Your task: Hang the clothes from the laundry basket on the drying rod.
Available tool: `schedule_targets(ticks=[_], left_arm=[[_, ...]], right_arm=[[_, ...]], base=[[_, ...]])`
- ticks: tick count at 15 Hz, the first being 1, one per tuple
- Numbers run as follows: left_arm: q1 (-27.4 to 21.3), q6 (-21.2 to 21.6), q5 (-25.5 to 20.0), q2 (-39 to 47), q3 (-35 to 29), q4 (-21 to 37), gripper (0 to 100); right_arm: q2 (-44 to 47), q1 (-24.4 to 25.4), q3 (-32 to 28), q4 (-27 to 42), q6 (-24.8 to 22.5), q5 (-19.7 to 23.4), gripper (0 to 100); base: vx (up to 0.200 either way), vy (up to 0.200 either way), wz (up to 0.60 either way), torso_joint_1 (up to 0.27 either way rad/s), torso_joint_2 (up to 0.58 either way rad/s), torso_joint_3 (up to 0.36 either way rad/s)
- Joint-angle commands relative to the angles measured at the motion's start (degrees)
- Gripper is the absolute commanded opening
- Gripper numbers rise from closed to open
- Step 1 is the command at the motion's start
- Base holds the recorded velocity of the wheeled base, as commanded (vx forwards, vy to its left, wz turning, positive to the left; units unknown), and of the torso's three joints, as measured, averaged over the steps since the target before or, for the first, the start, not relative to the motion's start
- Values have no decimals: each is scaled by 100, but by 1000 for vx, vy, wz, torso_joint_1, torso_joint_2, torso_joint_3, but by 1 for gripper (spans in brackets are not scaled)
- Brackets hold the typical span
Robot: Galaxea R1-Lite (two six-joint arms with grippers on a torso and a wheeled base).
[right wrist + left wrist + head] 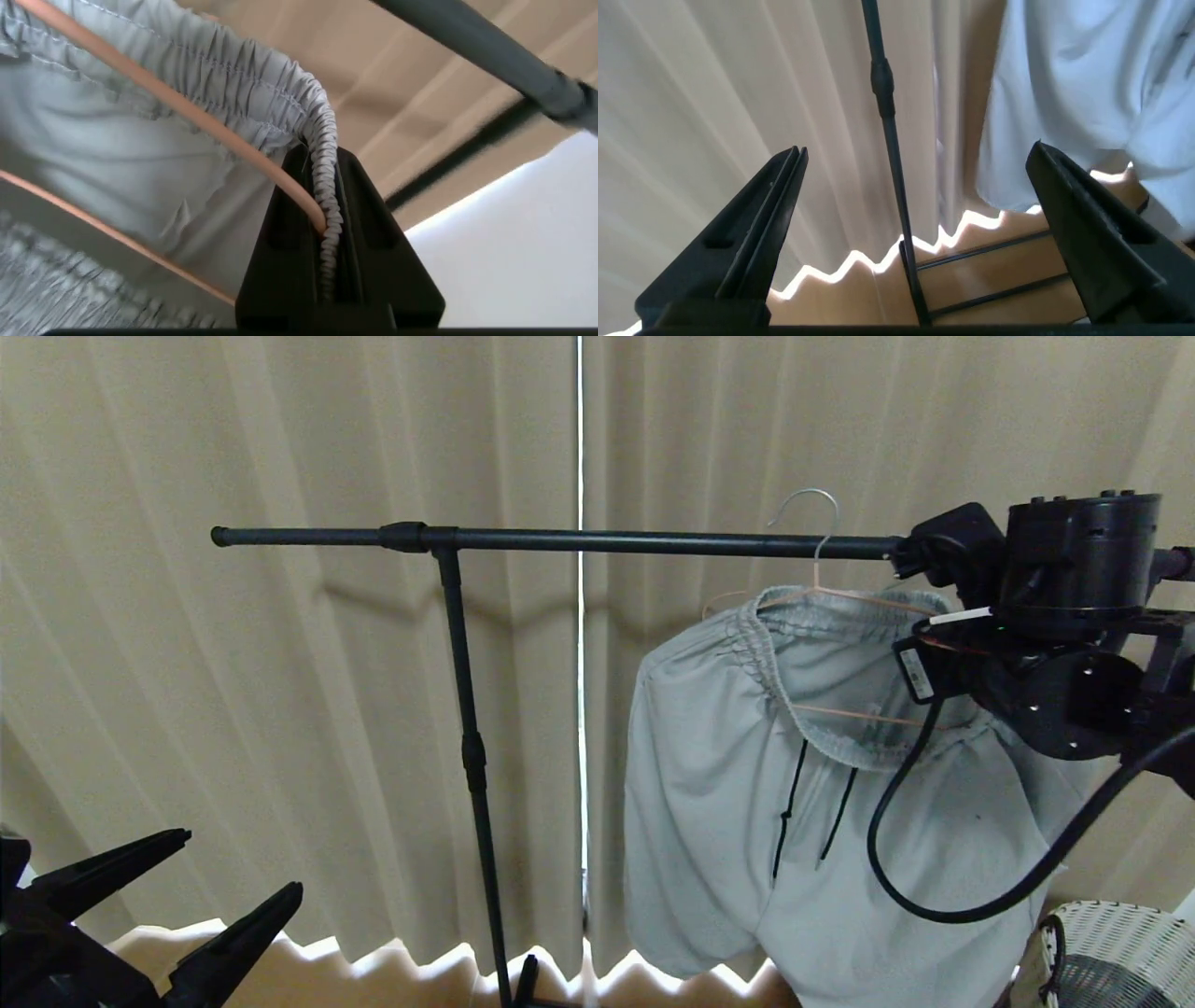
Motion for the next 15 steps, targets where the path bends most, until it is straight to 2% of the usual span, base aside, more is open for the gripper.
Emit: schedule_targets(ticks=[1,9,15], left_arm=[[-1,-1,1,-102,-6,-3,100],[-9,-1,1,-128,11,6,100],[-9,-1,-8,-119,20,15,100]], right_arm=[[617,-9,-396,5,-1,-110,0],[1083,-449,-967,5,8,-206,0],[1171,-317,-1003,40,-1,-303,0]], base=[[0,0,0,0,0,0],[0,0,0,0,0,0],[0,0,0,0,0,0]])
